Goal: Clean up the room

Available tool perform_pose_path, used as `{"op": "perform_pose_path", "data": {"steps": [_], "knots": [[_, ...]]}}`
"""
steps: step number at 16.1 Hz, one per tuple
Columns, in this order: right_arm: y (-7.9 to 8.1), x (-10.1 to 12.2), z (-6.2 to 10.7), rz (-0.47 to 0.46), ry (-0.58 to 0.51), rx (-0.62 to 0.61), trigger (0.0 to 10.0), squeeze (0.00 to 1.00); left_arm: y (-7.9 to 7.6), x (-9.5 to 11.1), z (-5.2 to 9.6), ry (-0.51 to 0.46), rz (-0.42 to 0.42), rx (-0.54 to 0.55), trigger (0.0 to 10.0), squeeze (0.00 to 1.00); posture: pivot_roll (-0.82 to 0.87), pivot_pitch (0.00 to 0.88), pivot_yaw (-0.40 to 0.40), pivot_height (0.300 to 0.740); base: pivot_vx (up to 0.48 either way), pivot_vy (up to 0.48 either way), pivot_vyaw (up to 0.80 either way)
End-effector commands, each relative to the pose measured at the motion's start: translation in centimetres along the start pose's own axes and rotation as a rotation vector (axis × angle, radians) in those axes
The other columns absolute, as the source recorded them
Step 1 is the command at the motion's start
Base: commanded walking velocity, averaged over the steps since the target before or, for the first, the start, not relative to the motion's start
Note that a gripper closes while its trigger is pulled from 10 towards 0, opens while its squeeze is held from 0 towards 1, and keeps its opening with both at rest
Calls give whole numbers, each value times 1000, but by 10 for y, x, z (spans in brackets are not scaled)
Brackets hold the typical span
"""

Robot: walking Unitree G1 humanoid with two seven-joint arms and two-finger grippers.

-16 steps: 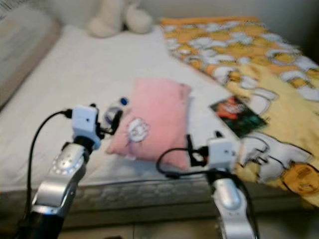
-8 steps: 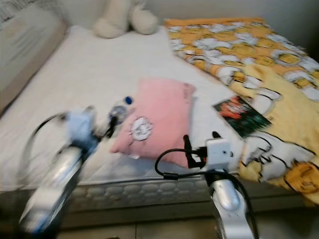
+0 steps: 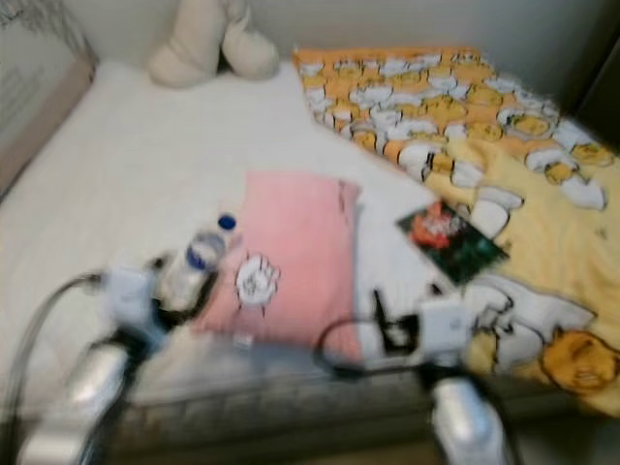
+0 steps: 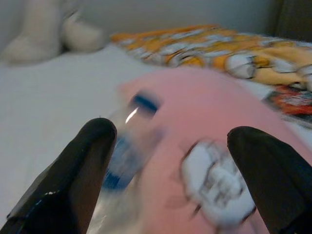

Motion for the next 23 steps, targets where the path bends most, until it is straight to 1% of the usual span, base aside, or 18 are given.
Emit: {"op": "perform_pose_path", "data": {"steps": [1, 3, 5, 6, 7, 9, 10, 11, 12, 13, 14, 15, 16, 17, 18, 20, 21, 23], "knots": [[9, 8, -6, -14, -28, 23, 10000, 0, 9, 7, 0, -9, -72, 18, 10000, 0, -120, 0, 26, 740, 270, 0, 0], [10, 9, -8, -17, -31, 23, 10000, 0, 16, 11, -5, -18, -45, 53, 10000, 0, -120, 0, 26, 740, 0, 0, 0], [11, 13, -8, -23, -40, 27, 10000, 0, 28, 20, -15, -27, -48, 122, 10000, 0, -133, 0, 33, 740, 0, 0, 0], [11, 12, -6, -25, -36, 27, 10000, 0, 28, 23, -19, -31, -59, 120, 10000, 0, -135, 0, 33, 740, 0, 0, 0], [11, 9, -4, -27, -25, 24, 10000, 0, 18, 29, -31, -45, -64, 69, 10000, 0, -138, 0, 34, 740, 0, 0, 0], [13, 10, -2, -31, -25, 24, 10000, 0, 10, 40, -43, -66, -43, 26, 10000, 0, -146, 0, 39, 740, 0, 0, 0], [14, 10, -2, -32, -25, 25, 10000, 0, 8, 42, -46, -67, -42, 14, 10000, 0, -147, 0, 41, 740, 0, 0, 0], [16, 9, 0, -35, -22, 27, 10000, 0, 0, 43, -54, -54, -49, -33, 10000, 0, -151, 0, 45, 740, 0, 0, 0], [17, 8, 2, -39, -17, 27, 10000, 0, -5, 40, -59, -31, -56, -71, 10000, 0, -151, 1, 46, 740, 0, 0, 0], [19, 8, 4, -46, -12, 29, 10000, 0, -10, 36, -68, -12, -74, -105, 10000, 0, -151, 16, 46, 740, 0, 0, 0], [21, 7, 6, -51, -8, 31, 10000, 0, -13, 31, -75, 2, -86, -120, 10000, 0, -151, 25, 46, 740, 0, 0, 0], [24, 8, 10, -57, -3, 36, 10000, 0, -15, 25, -85, 26, -107, -133, 10000, 0, -161, 47, 45, 740, 0, 0, 0], [27, 7, 16, -61, 7, 44, 10000, 0, -7, 23, -97, 38, -135, -99, 10000, 0, -174, 71, 42, 740, 0, 0, 0], [28, 6, 20, -64, 15, 50, 10000, 0, -1, 22, -104, 43, -154, -77, 10000, 0, -178, 76, 41, 740, 0, 0, 0], [28, 5, 25, -59, 24, 55, 10000, 0, 8, 24, -109, 44, -163, -40, 10000, 0, -188, 89, 39, 740, 0, 0, 0], [26, 3, 33, -55, 41, 55, 10000, 0, 19, 30, -115, 36, -196, -4, 10000, 0, -216, 125, 29, 740, 0, 0, 0], [24, 2, 40, -50, 55, 55, 10000, 0, 25, 35, -119, 25, -206, 13, 10000, 0, -230, 136, 24, 740, 0, 0, 0], [20, 2, 46, -41, 66, 55, 10000, 0, 24, 38, -125, 2, -190, 6, 10000, 0, -239, 142, 17, 740, 0, 0, 0]]}}
Point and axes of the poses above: a point about 5 cm out from each wrist's last joint towards the gripper, its own z axis pointing back from the gripper into the wrist, its own x axis along the axis of the wrist's last joint, y = z × x, the point moved 6 cm from there along -z, pointing out of the wrist towards the gripper, and after that the axes turned 11 degrees about z, right-handed, at the moved point
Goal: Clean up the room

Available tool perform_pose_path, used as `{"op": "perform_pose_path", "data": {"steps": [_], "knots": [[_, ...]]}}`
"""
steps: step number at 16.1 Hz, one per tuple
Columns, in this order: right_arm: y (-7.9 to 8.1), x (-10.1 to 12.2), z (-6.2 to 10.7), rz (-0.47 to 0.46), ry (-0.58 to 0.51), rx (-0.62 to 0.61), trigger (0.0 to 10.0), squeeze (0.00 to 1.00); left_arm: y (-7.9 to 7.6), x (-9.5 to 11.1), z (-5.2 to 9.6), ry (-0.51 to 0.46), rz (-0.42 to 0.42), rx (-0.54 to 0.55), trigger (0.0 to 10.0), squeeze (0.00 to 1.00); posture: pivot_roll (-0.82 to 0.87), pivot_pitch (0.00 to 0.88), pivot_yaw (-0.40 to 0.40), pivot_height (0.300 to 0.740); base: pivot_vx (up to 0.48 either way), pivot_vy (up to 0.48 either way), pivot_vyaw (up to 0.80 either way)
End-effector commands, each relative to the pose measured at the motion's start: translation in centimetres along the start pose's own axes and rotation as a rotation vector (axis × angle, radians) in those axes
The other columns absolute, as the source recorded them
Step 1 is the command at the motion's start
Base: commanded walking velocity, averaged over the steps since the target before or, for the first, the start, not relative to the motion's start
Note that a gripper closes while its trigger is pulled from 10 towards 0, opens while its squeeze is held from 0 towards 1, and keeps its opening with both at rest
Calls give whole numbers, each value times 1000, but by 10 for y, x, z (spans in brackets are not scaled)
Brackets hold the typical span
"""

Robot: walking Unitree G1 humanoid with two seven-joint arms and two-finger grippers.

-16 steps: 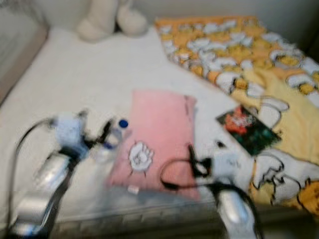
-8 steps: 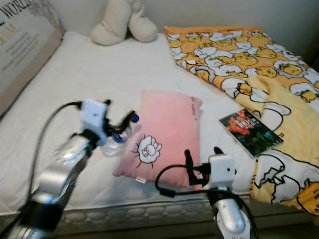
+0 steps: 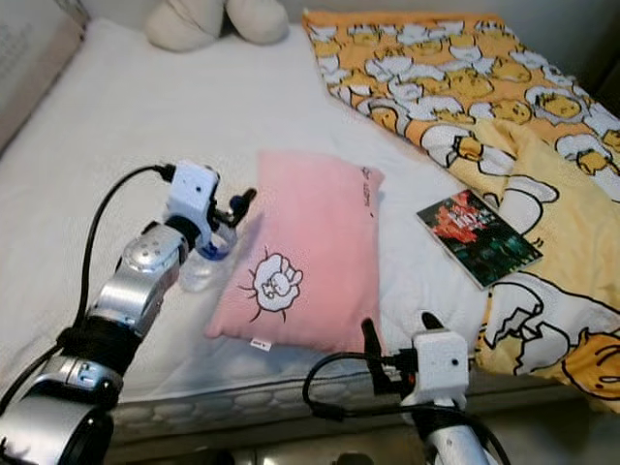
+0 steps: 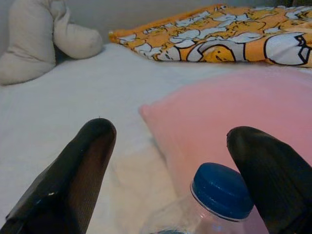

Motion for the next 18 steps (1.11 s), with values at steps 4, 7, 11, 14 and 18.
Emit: {"op": "perform_pose_path", "data": {"steps": [4, 7, 11, 14, 18], "knots": [[-4, 6, 2, 7, 0, -2, 10000, 0, -22, 5, 2, -45, 46, -78, 10000, 0, -234, 138, 15, 740, 0, 0, 0], [-2, 7, 1, 5, 3, 3, 10000, 0, -43, 1, 8, -37, 61, -167, 10000, 0, -232, 137, 18, 740, 0, 0, 0], [-1, 7, -1, 4, 6, 4, 10000, 0, -48, -14, 13, 56, 26, -199, 10000, 0, -230, 131, 19, 740, 0, 0, 0], [-1, 8, -4, 6, 3, 7, 10000, 0, -18, -31, 7, 162, -8, -50, 10000, 0, -231, 127, 17, 740, 0, 0, 0], [-2, 8, -5, 10, 4, 9, 10000, 0, -17, -44, 7, 245, -63, -61, 3490, 0, -236, 121, 17, 740, 0, 0, 0]]}}
Point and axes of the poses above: a point about 5 cm out from each wrist's last joint towards the gripper, its own z axis pointing back from the gripper into the wrist, its own x axis along the axis of the wrist's last joint, y = z × x, the point moved 6 cm from there along -z, pointing out of the wrist towards the gripper, and after that the axes turned 11 degrees about z, right-handed, at the moved point
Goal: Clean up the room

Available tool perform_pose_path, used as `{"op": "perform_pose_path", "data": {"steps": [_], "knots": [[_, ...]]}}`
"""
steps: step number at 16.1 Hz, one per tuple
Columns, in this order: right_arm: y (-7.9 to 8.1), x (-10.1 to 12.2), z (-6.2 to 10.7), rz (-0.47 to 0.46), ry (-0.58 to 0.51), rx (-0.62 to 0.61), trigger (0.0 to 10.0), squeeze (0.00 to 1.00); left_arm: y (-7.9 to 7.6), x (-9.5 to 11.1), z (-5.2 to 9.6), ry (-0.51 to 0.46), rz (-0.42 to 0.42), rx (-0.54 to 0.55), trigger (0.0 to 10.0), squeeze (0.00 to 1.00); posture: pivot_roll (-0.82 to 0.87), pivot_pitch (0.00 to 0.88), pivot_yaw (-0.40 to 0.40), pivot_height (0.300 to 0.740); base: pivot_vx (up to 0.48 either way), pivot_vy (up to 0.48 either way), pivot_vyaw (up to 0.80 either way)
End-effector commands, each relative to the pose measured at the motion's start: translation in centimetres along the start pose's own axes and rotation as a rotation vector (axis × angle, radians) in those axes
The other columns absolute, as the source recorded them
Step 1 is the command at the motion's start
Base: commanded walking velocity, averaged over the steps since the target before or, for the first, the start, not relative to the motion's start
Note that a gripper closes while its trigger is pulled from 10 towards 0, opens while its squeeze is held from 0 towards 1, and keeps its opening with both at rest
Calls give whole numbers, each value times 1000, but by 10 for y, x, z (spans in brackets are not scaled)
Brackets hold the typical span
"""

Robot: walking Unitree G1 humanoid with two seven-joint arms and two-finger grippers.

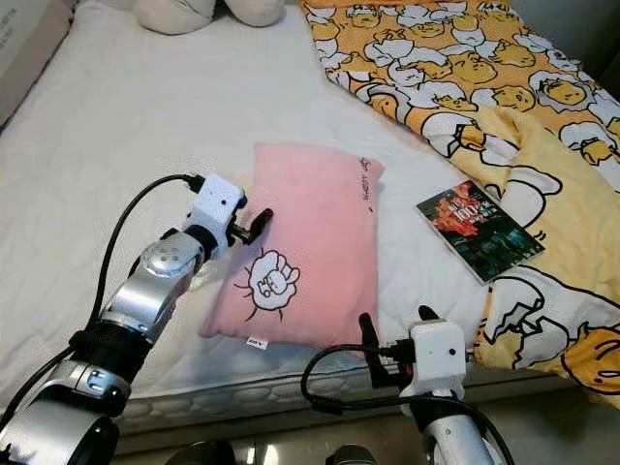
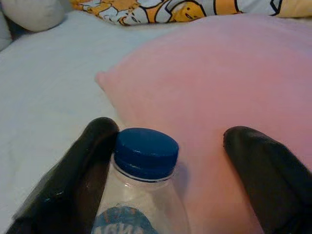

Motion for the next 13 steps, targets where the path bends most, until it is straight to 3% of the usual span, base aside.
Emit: {"op": "perform_pose_path", "data": {"steps": [1, 6, 8, 12, 13], "knots": [[-2, 1, 1, 6, 1, -3, 10000, 0, 4, -28, 3, 109, 14, 16, 0, 0, -236, 120, 18, 740, 0, 0, 0], [-4, 1, -2, 4, 1, -4, 10000, 0, 7, -44, 3, 193, 126, 40, 0, 0, -235, 113, 14, 740, 0, 0, 0], [-3, 0, -4, 3, 1, 5, 10000, 0, 12, -45, 3, 200, 123, 57, 0, 0, -232, 109, 12, 740, 0, 0, 0], [-2, -2, -5, 5, 3, 16, 10000, 0, 13, -39, 3, 182, 105, 53, 0, 0, -230, 105, 12, 740, 0, 0, 0], [-2, -2, -6, 4, 1, 19, 10000, 0, 13, -27, 2, 128, 116, 43, 0, 0, -229, 103, 13, 740, 0, 0, 0]]}}
Point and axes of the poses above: a point about 5 cm out from each wrist's last joint towards the gripper, its own z axis pointing back from the gripper into the wrist, its own x axis along the axis of the wrist's last joint, y = z × x, the point moved 6 cm from there along -z, pointing out of the wrist towards the gripper, and after that the axes turned 11 degrees about z, right-handed, at the moved point
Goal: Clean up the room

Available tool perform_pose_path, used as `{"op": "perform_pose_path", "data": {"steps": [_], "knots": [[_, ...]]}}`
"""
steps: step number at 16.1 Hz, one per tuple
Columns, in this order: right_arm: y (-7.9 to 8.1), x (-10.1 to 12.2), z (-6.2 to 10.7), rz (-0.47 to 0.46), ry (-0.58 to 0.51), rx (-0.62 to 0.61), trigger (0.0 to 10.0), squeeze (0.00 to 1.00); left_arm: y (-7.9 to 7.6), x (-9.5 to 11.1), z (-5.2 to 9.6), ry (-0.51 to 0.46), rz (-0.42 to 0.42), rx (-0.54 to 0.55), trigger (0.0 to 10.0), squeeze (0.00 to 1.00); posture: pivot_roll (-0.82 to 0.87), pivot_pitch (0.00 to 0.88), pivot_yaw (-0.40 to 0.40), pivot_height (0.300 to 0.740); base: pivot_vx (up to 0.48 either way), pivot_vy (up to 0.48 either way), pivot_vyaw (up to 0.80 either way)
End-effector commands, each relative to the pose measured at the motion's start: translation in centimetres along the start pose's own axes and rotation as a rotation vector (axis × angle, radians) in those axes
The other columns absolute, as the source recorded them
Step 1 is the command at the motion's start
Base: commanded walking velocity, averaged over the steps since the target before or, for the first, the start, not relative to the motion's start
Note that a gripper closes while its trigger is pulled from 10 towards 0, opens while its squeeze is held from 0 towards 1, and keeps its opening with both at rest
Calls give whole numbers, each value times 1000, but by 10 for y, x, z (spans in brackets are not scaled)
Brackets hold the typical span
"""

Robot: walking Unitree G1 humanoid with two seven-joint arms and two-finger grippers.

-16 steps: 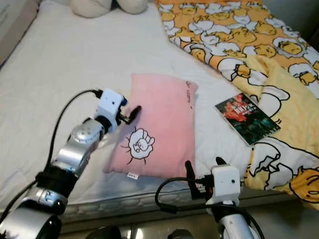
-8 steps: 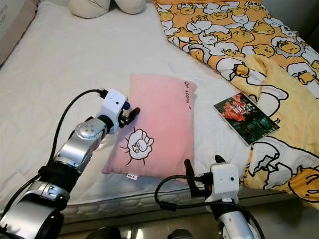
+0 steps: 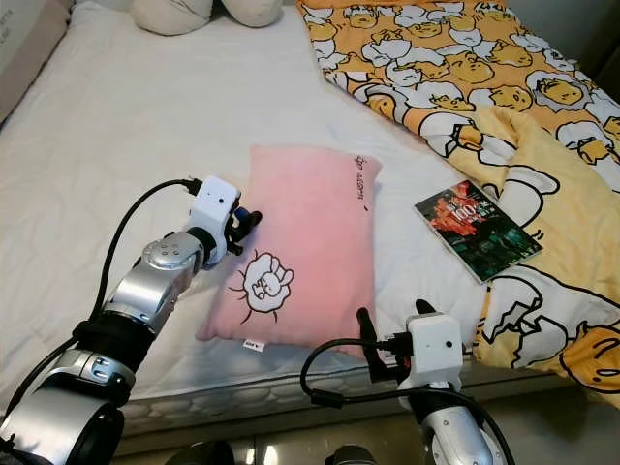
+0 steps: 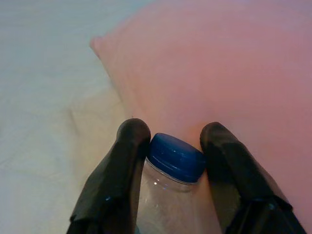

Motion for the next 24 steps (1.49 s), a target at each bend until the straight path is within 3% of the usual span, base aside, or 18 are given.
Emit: {"op": "perform_pose_path", "data": {"steps": [1, 5, 8, 11, 12, 15, 16, 17, 20, 24], "knots": [[-2, -2, 1, -2, 6, 1, 10000, 0, 7, -8, 4, 14, 22, 13, 0, 0, -229, 103, 13, 740, 0, 0, 0], [8, 2, 0, -21, -15, 60, 10000, 0, 14, 41, 15, -147, 61, 1, 0, 0, -212, 93, 13, 740, 0, 0, 0], [11, 1, -4, -20, -19, 75, 10000, 0, 25, 62, 29, -204, 100, 13, 0, 0, -180, 73, 15, 740, 0, 0, 0], [15, -1, -8, -22, -22, 92, 10000, 0, 36, 60, 46, -200, 115, 35, 0, 0, -150, 60, 21, 740, 0, 0, 0], [18, -1, -11, -26, -26, 105, 10000, 0, 42, 48, 58, -171, 114, 56, 0, 0, -124, 49, 24, 740, 0, 0, 0], [23, 0, -16, -31, -33, 118, 10000, 0, 44, 35, 66, -132, 59, 65, 0, 0, -113, 43, 24, 740, 0, 0, 0], [24, 1, -19, -32, -38, 123, 10000, 0, 43, 39, 67, -154, -8, 70, 10000, 0, -110, 40, 22, 740, 0, 0, 0], [25, 1, -19, -32, -40, 126, 10000, 0, 42, 46, 68, -183, -25, 61, 10000, 1000, -112, 39, 23, 740, 0, 0, 0], [22, 0, -17, -27, -42, 123, 10000, 0, 50, 60, 65, -238, -49, 12, 10000, 1000, -128, 39, 26, 740, 0, 0, 0], [21, 1, -14, -28, -42, 110, 10000, 0, 59, 41, 46, -149, -123, -12, 10000, 1000, -162, 54, 29, 740, 0, 0, 0]]}}
Point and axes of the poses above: a point about 5 cm out from each wrist's last joint towards the gripper, its own z axis pointing back from the gripper into the wrist, its own x axis along the axis of the wrist's last joint, y = z × x, the point moved 6 cm from there along -z, pointing out of the wrist towards the gripper, and after that the axes turned 11 degrees about z, right-handed, at the moved point
